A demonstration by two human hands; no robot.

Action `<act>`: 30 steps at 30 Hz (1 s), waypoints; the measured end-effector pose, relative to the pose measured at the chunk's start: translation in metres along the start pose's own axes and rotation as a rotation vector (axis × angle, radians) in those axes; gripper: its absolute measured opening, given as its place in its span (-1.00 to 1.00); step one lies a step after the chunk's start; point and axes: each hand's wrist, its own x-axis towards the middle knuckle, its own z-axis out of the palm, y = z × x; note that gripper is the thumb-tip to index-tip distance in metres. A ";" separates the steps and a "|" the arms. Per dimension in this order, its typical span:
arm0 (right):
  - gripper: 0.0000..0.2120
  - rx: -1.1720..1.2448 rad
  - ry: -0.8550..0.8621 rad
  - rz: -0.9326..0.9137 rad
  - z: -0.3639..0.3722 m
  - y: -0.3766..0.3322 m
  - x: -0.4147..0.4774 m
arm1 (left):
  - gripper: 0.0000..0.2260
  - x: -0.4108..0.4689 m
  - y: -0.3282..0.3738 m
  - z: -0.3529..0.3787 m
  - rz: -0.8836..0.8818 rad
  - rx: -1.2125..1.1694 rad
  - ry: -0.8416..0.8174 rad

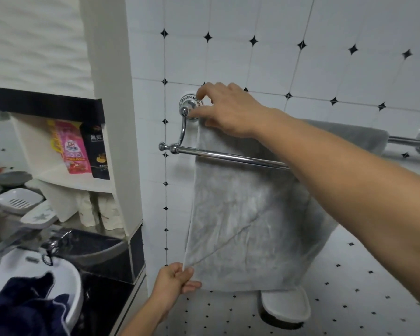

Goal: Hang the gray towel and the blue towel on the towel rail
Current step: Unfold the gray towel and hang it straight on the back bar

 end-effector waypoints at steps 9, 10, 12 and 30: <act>-0.81 -0.027 -0.108 0.048 -0.004 -0.012 0.013 | -0.94 -0.014 0.007 -0.006 0.030 -0.006 -0.031; -0.82 0.015 -0.109 0.068 -0.006 -0.011 0.016 | -0.94 -0.014 0.006 -0.006 0.025 -0.005 -0.029; -0.82 0.074 -0.109 0.095 -0.010 -0.006 0.021 | -0.92 -0.013 0.005 -0.005 0.023 -0.003 -0.021; -0.71 0.751 -0.024 0.594 0.006 0.019 -0.002 | -0.90 0.001 0.010 -0.009 0.039 -0.001 0.043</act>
